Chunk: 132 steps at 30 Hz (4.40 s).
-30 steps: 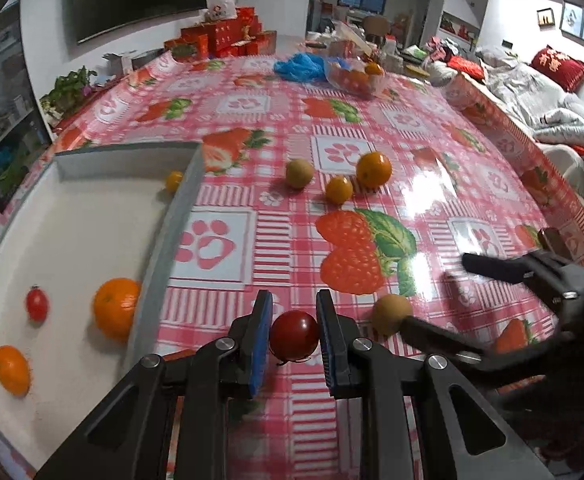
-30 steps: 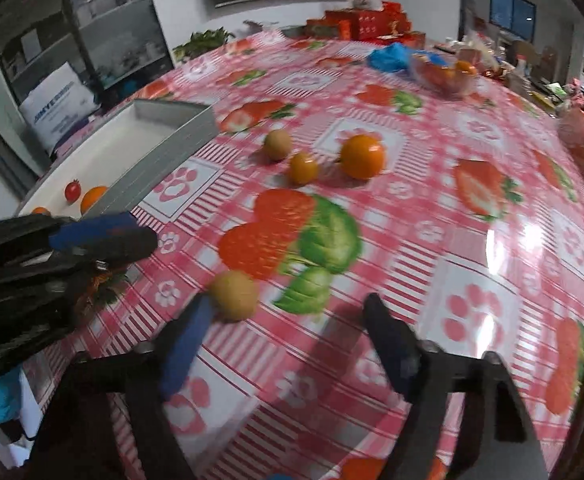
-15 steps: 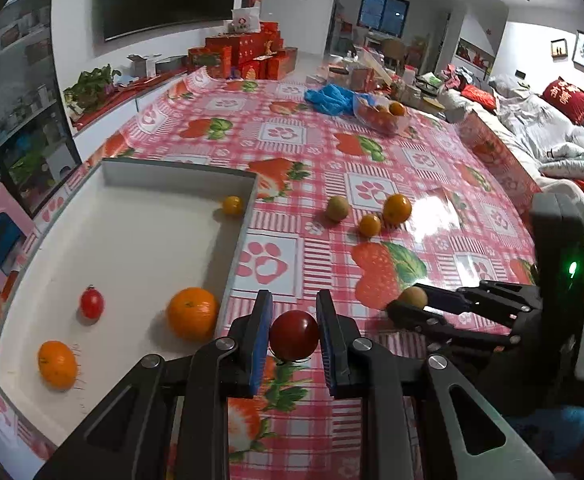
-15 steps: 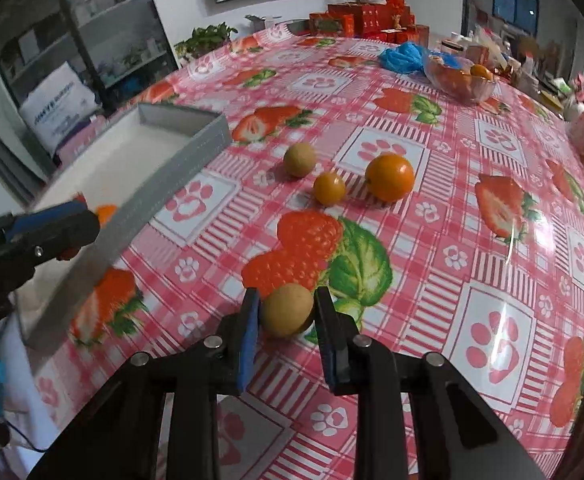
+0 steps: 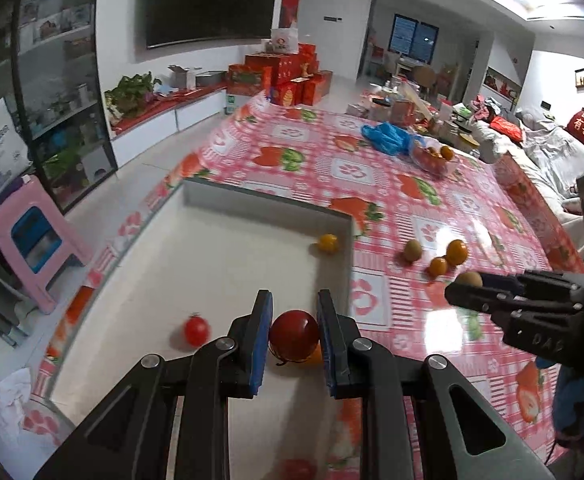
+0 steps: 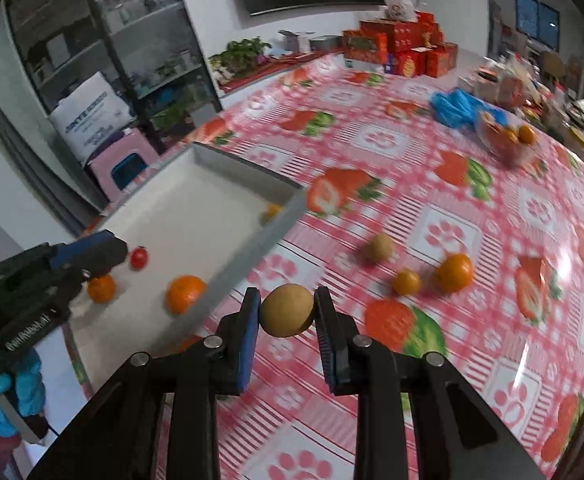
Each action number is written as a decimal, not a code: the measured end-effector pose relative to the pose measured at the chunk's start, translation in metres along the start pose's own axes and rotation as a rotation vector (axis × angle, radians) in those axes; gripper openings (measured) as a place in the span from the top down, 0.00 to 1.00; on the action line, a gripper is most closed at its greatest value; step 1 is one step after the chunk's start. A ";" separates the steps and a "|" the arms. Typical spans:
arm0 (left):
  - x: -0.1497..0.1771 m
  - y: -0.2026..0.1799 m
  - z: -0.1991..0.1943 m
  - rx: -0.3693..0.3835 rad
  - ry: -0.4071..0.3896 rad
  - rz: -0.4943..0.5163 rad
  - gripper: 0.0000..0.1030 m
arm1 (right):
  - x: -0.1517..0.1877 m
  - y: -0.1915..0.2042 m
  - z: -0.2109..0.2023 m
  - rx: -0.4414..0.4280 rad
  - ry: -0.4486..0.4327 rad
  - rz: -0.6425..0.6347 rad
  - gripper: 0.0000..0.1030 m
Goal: Organize fruits
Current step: 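Carry the red tomato and kiwi over the white tray with both grippers, then open both grippers to drop the red tomato and kiwi into the tray, then move both grippers back over the remaining fruits on the tablecloth, then close the left gripper on a brown kiwi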
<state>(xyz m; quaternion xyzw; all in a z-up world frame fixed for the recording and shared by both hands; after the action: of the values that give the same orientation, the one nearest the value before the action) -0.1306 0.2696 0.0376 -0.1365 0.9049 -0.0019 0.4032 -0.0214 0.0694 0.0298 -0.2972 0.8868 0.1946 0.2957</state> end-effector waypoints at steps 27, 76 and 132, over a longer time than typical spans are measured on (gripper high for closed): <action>0.033 0.055 0.030 -0.100 0.101 -0.044 0.76 | -0.004 0.082 0.067 -0.111 0.145 -0.067 0.71; 0.002 -0.033 0.009 -0.200 0.087 0.148 0.03 | -0.008 -0.026 -0.004 0.041 -0.035 0.066 0.00; -0.025 -0.148 0.166 -0.049 0.244 0.180 0.32 | 0.081 -0.179 0.000 0.345 0.003 0.137 0.00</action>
<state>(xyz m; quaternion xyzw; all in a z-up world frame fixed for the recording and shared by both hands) 0.0427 0.1513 -0.0393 -0.0632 0.9555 0.0397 0.2852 0.0415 -0.0980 -0.0522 -0.1809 0.9256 0.0588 0.3272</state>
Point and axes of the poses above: each gripper's, at about its wrist camera, not at the fingertips, and z roughly the way its jaws point, y to its left, x to its underside, the point moved 6 cm from there along z, roughly the way its jaws point, and after that the axes turned 3 degrees about -y, right-handed, at the moved point
